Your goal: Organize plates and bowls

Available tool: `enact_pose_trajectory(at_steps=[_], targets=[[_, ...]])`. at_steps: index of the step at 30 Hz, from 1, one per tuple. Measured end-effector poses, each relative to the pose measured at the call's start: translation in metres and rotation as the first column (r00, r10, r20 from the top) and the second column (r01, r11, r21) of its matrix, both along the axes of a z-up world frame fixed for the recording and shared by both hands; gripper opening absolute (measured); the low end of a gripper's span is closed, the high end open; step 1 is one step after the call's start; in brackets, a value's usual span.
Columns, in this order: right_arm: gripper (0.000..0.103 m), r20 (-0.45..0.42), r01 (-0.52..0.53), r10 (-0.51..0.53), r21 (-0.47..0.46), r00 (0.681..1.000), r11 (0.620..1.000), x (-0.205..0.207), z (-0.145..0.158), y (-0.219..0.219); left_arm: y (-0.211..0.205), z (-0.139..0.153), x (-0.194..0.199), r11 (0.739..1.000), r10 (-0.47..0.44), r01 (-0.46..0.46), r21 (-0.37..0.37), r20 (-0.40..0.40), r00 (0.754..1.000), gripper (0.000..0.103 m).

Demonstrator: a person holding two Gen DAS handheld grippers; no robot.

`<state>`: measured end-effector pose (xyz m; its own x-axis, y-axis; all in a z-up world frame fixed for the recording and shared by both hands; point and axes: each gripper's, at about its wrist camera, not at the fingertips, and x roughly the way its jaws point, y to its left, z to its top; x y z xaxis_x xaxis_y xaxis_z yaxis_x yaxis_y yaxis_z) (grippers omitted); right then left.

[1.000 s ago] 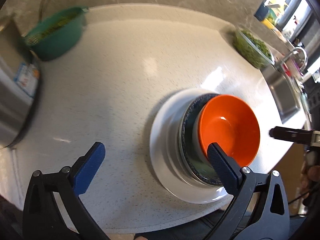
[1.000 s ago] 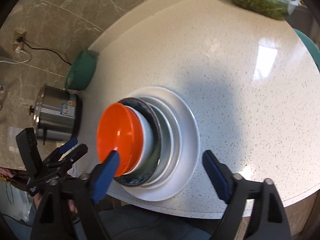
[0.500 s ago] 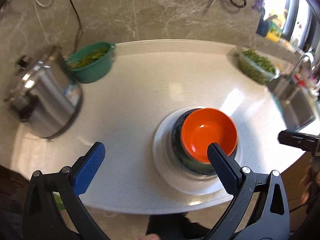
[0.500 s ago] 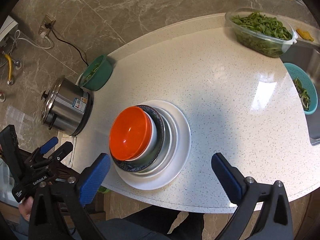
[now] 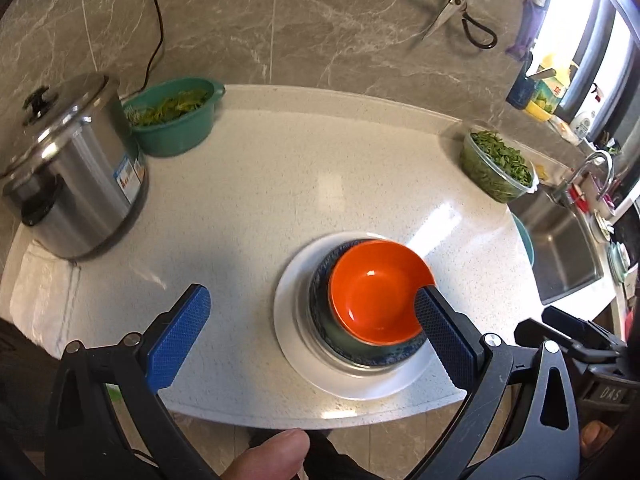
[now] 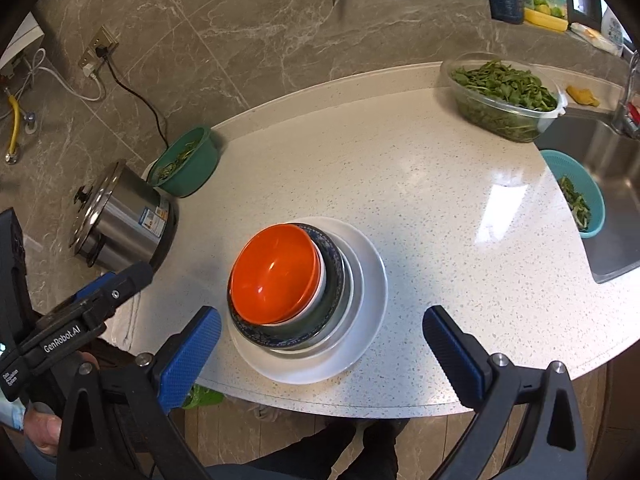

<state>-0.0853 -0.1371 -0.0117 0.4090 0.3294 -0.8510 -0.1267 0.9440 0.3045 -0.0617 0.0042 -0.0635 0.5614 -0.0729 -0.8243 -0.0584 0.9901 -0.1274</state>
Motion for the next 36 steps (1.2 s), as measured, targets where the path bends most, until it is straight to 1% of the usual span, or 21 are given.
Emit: enact_pose_trajectory(at_steps=[2,5,8,14,20,36], targets=[[0.103,0.003,0.011,-0.011,-0.031,1.000,0.999,-0.002,0.001,0.006,0.002,0.002,0.004,1.000,-0.012,0.012,0.010,-0.002,1.000,0.103],[0.103,0.014,0.031,-0.030,-0.049,0.999,0.998,-0.007,0.005,0.014,0.004,0.003,0.006,0.999,-0.026,0.026,0.023,-0.010,1.000,0.103],[0.103,0.025,0.050,-0.049,-0.071,0.999,0.996,-0.009,0.007,0.020,0.007,0.001,0.010,0.999,-0.045,0.046,0.008,-0.034,0.998,0.103],[0.103,0.032,0.087,-0.085,-0.081,0.996,0.993,-0.014,0.009,0.028,0.012,0.002,0.010,0.997,-0.070,0.070,0.011,-0.018,0.997,0.103],[0.103,0.025,0.114,-0.112,-0.102,0.993,0.988,-0.018,0.009,0.037,0.017,-0.001,0.011,0.997,-0.074,0.074,0.006,-0.028,0.997,0.103],[0.103,-0.002,0.138,-0.139,-0.124,0.990,0.983,-0.016,0.000,0.050,0.020,-0.004,0.009,0.997,-0.073,0.074,0.026,-0.035,0.997,0.103]])
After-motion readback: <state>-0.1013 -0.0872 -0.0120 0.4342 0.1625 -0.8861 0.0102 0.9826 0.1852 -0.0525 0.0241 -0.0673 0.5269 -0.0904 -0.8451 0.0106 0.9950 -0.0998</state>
